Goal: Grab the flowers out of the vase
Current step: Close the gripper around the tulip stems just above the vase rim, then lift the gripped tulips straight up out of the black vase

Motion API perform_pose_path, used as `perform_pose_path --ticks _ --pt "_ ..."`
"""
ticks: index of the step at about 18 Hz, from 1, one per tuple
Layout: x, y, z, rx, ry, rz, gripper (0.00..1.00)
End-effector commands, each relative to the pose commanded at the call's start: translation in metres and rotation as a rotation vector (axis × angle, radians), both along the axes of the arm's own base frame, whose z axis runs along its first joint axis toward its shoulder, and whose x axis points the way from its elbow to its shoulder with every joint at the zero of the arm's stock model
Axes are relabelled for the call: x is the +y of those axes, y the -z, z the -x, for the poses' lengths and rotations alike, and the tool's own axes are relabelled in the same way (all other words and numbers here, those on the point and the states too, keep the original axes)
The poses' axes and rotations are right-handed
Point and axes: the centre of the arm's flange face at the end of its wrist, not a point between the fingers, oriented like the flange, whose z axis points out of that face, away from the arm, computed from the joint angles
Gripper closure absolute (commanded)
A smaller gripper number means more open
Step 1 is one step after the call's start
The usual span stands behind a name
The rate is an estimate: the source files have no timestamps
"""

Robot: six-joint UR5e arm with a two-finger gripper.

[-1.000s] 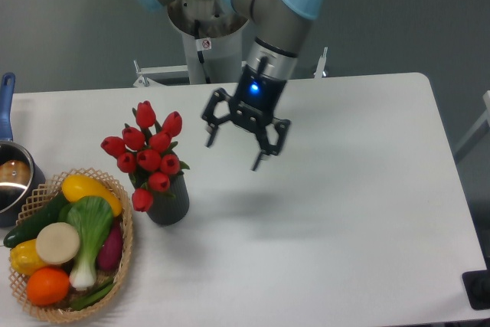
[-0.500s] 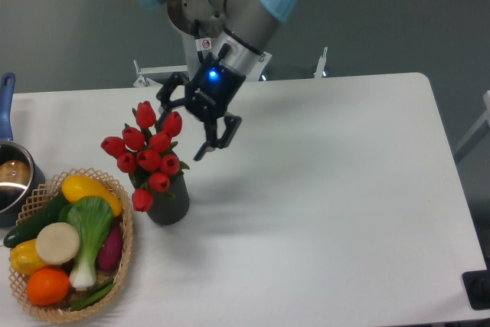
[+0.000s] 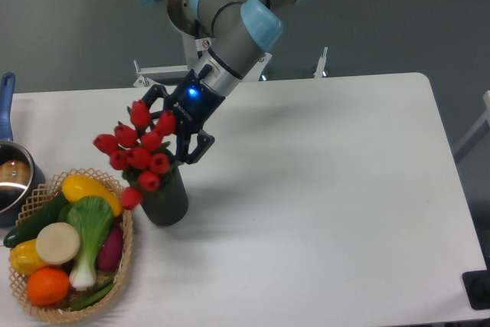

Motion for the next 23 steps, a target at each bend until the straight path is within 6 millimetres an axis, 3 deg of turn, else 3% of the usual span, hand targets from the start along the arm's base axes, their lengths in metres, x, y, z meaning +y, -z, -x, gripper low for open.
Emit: perform_pose_path --ticks 1,7,14,19,23 --pt "-0.001 -0.001 0.0 0.007 -0.003 0.006 1.0" --pt "-0.006 -0.021 0.001 0.022 -0.041 0.007 1.0" --pt "-0.012 -0.038 0.015 -0.001 -0.102 -0.001 1.0" --pt "-0.004 -0.092 0.043 -0.07 -0.23 -0.015 1.0" --pt "-0.007 -0.117 0.054 -0.139 -0.266 -0.061 1.0"
